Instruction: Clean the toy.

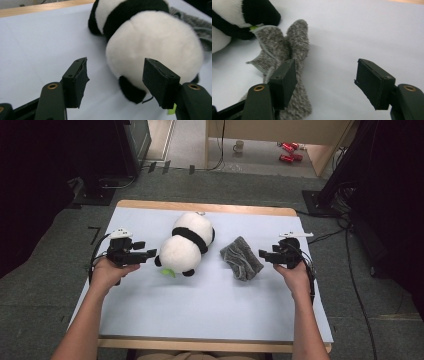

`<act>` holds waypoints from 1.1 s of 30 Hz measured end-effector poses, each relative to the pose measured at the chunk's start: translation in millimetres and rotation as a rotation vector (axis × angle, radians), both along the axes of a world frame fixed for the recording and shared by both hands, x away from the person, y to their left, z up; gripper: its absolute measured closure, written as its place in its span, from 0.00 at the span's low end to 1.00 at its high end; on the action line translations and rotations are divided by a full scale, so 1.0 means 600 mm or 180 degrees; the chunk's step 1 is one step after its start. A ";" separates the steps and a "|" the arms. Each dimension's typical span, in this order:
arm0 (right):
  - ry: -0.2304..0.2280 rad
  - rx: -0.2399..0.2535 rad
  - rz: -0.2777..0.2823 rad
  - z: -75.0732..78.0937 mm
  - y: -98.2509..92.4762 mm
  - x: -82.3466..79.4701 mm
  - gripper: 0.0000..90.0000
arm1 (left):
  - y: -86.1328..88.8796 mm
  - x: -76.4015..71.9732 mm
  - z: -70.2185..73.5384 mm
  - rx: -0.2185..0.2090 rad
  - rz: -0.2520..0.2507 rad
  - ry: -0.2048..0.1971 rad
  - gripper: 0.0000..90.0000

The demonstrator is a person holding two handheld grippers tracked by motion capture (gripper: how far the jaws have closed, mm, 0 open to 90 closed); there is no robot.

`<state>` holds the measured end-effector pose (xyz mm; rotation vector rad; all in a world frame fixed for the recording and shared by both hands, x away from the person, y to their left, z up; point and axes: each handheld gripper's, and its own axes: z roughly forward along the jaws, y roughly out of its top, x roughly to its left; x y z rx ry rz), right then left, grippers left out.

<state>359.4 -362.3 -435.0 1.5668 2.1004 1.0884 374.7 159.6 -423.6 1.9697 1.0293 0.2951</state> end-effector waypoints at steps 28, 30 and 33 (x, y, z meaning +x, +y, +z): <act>0.0282 -0.0322 -0.0380 -0.075 -0.065 0.004 0.43 | 0.052 0.023 -0.096 0.0525 0.0152 0.0143 0.42; 0.0348 -0.0423 -0.0366 -0.083 -0.063 0.007 0.43 | 0.051 0.022 -0.099 0.0599 0.0118 0.0115 0.42; 0.0224 -0.0511 -0.0330 -0.089 -0.061 0.003 0.44 | 0.050 0.022 -0.105 0.0656 0.0103 0.0150 0.41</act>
